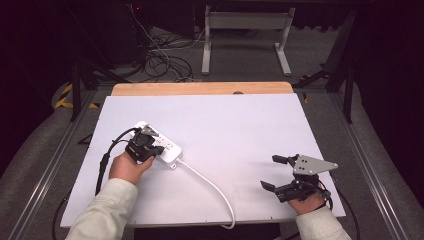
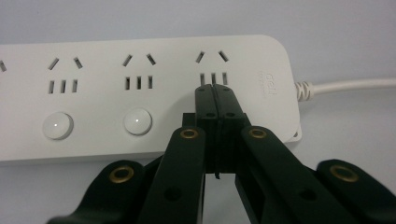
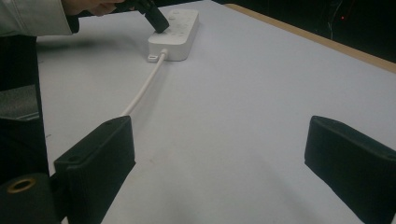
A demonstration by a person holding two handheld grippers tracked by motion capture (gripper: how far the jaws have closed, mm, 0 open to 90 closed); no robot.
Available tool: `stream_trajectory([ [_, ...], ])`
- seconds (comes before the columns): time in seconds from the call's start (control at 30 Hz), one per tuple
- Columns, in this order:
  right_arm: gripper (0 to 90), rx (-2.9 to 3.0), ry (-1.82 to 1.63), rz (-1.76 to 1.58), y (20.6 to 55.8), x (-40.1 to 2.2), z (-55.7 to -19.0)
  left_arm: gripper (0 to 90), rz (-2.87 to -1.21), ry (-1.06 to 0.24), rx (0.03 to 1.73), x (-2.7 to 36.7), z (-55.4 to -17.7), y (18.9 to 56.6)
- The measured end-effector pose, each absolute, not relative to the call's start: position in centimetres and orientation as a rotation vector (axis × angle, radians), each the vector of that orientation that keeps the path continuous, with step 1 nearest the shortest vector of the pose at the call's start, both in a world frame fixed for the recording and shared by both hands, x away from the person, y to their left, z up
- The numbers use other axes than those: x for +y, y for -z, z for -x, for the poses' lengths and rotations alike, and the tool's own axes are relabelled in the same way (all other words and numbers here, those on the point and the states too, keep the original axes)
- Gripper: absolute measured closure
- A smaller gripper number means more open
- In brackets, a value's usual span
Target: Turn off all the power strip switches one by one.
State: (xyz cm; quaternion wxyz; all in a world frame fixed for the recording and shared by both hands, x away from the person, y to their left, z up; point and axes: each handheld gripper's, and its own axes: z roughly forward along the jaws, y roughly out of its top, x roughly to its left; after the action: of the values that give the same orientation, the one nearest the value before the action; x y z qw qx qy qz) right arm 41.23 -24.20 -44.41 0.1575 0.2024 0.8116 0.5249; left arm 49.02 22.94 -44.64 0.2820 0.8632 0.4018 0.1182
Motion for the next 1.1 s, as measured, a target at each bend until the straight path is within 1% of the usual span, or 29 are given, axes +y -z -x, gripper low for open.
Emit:
stream_trajectory([
  [0.3, 8.9, 2.325, -1.502, -0.578, 44.4, -24.2, -41.2, 90.0, -2.332, -0.342, 1.089, 22.5, -48.9, 44.5],
  [0.53, 8.9, 2.329, -1.501, -0.583, 44.5, -24.2, -41.3, 90.0, -2.374, -0.385, 1.081, 21.8, -48.9, 44.5],
  [0.57, 8.9, 2.329, -1.501, -0.583, 44.5, -24.2, -41.3, 90.0, -2.374, -0.385, 1.081, 21.8, -48.9, 44.5],
  [0.67, 8.9, 2.328, -1.5, -0.583, 44.5, -24.2, -41.2, 90.0, -2.327, -0.332, 1.099, 22.6, -49.1, 44.5],
  [0.7, 8.9, 2.327, -1.503, -0.583, 44.5, -24.3, -41.3, 90.0, -2.335, -0.383, 1.085, 22.6, -48.9, 44.2],
  [0.77, 8.9, 2.325, -1.505, -0.583, 44.5, -24.3, -41.3, 90.0, -2.354, -0.399, 1.08, 22.6, -48.9, 44.0],
  [0.8, 8.9, 2.325, -1.502, -0.586, 44.5, -24.3, -41.3, 90.0, -2.284, -0.398, 1.07, 23.1, -48.5, 43.3],
  [0.83, 8.9, 2.325, -1.502, -0.589, 44.5, -24.4, -41.3, 90.0, -2.284, -0.398, 1.07, 23.1, -48.5, 43.3],
  [0.87, 8.9, 2.325, -1.506, -0.591, 44.5, -24.4, -41.4, 90.0, -2.245, -0.391, 1.063, 23.5, -48.3, 42.5],
  [1.0, 8.9, 2.329, -1.501, -0.591, 44.5, -24.2, -41.4, 89.8, -2.264, -0.437, 1.024, 23.5, -48.1, 42.1],
  [1.03, 8.9, 2.329, -1.5, -0.59, 44.5, -24.2, -41.4, 89.7, -2.303, -0.423, 1.012, 23.5, -48.4, 42.2],
  [1.07, 8.9, 2.328, -1.5, -0.587, 44.5, -24.3, -41.4, 89.5, -2.309, -0.431, 1.012, 23.4, -48.4, 42.3],
  [1.1, 8.9, 2.328, -1.5, -0.587, 44.5, -24.3, -41.4, 87.2, -2.309, -0.431, 1.012, 23.4, -48.4, 42.3],
])
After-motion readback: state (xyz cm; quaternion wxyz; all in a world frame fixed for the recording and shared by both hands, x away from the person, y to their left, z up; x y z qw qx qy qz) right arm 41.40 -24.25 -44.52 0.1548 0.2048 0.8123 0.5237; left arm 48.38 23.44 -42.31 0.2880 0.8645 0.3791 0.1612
